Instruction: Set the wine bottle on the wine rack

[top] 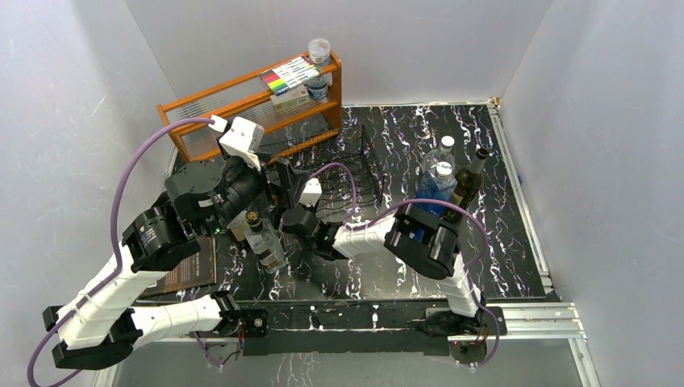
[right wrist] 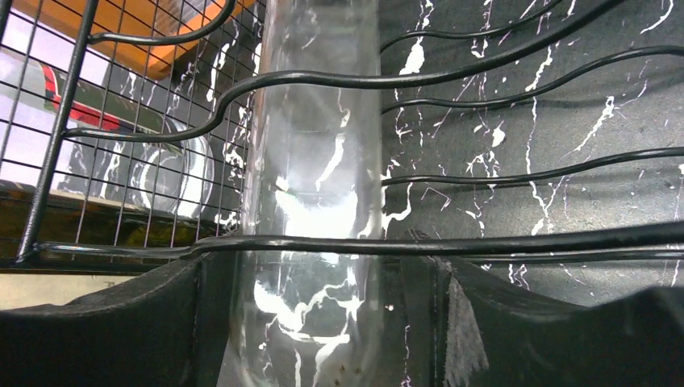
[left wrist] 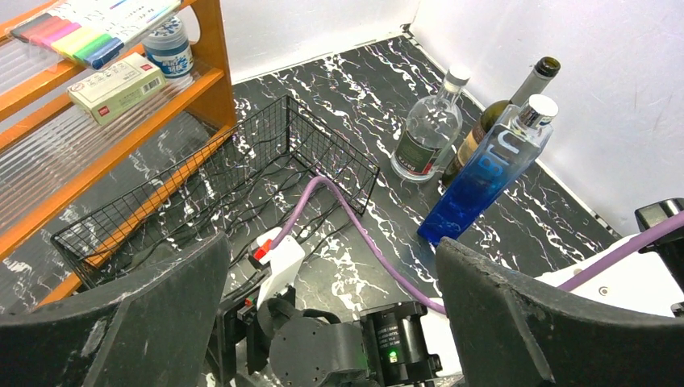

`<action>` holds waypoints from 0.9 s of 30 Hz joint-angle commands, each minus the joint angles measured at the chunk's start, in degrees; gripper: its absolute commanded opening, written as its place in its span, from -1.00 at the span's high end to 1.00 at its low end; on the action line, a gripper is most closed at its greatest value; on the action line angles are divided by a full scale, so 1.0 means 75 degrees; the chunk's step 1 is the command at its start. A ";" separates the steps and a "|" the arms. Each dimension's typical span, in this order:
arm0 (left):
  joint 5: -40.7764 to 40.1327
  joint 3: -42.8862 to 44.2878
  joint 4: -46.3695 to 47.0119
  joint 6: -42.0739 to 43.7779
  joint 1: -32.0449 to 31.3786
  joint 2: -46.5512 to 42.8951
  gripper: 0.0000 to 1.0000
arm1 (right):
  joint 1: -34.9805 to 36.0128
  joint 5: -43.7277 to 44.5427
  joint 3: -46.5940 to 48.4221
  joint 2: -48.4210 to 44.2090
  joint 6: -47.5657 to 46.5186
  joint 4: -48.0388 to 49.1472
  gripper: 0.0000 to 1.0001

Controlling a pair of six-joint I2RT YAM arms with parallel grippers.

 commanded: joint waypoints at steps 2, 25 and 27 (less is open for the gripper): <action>0.0071 0.0056 0.0096 0.0133 0.0015 -0.0019 -0.95 | -0.0081 0.0234 0.0167 -0.0300 0.0167 0.0492 -0.69; 0.0098 -0.0153 0.0114 0.0169 0.0023 -0.0447 -0.96 | -0.0076 -0.1802 -0.0813 -0.1944 0.1370 -0.1324 -0.66; 0.0145 -0.0155 0.0108 0.0173 0.0025 -0.0428 -0.96 | -0.0070 -0.1867 -0.0582 -0.1767 0.1616 -0.1734 -0.61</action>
